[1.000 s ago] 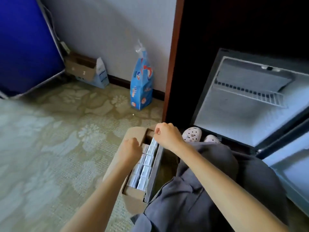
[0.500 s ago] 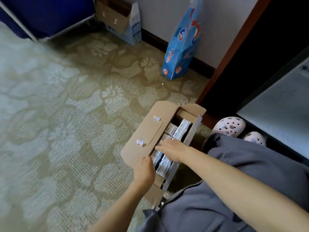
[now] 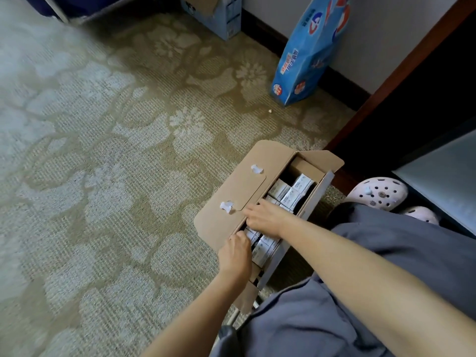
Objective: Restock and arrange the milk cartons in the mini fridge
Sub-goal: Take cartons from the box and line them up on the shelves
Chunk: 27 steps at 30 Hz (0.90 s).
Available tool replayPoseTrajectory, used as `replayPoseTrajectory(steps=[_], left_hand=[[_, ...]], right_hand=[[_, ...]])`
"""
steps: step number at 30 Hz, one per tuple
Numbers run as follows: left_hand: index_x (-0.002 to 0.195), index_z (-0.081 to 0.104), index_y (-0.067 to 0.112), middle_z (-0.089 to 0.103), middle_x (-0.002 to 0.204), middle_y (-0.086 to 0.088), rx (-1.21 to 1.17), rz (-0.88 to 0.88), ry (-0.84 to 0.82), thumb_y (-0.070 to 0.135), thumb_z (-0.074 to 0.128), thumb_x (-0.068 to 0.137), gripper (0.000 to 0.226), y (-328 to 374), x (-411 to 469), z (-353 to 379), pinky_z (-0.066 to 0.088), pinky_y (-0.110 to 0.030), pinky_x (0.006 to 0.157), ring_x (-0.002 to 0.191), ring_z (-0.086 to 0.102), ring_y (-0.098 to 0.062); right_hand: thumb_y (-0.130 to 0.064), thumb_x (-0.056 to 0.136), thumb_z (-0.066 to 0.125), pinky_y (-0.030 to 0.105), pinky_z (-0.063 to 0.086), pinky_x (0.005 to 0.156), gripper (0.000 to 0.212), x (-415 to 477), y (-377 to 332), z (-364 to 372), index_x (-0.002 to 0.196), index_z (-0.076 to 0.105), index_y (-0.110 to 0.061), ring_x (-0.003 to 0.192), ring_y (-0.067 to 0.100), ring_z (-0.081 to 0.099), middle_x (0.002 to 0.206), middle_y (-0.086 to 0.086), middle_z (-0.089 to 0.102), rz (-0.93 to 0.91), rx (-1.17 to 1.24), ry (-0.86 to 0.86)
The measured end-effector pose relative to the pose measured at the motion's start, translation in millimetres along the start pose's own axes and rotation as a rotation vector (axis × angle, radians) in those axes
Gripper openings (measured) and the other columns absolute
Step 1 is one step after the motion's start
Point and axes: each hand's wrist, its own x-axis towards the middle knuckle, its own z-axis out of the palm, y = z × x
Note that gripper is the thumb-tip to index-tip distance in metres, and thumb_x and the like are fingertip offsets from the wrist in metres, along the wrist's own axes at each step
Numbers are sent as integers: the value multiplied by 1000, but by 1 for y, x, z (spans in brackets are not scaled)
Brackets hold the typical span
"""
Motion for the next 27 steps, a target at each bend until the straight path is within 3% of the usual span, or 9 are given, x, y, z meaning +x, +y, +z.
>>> replayPoseTrajectory(steps=[7,15,19,22,25,27], left_hand=[[111,57,6,66,112,-7,11,12,-42,14,52,94,19,3,20,-3,51,-32,81,106,63,-24],[106,64,9,69,101,-9,-107,-7,1,5,54,85,24,5,17,-3,52,-33,77,95,66,-26],[88,58,3,61,79,-9,-195,4,65,15,60,82,14,2,9,-15,50,-35,68,81,64,-28],[58,34,13,39,57,2,-202,4,144,28,67,79,42,-1,2,-31,31,-23,46,54,42,-16],[52,28,14,36,60,4,-174,36,249,47,70,74,58,-1,-11,-50,26,-24,54,66,36,-15],[57,42,11,47,77,0,-170,69,269,50,71,73,52,-1,-20,-64,31,-23,62,81,38,-14]], right_hand=[[0,93,37,39,38,90,27,0,-9,12,114,53,-3,118,28,39,125,13,44,85,-17,96],[-4,92,41,36,39,91,26,-6,-5,12,108,61,-6,114,24,44,124,9,47,50,7,124],[-7,89,49,34,40,89,21,-18,4,-2,105,62,-7,115,24,44,126,6,45,82,100,132],[-15,87,58,35,44,89,16,-30,10,-16,101,62,-6,107,25,51,109,8,52,113,158,134],[-20,84,64,39,48,88,19,-47,15,-30,96,62,-6,101,26,57,101,9,62,167,223,164],[-23,83,66,39,49,87,20,-62,17,-38,94,62,-6,102,26,56,103,10,65,211,247,191]])
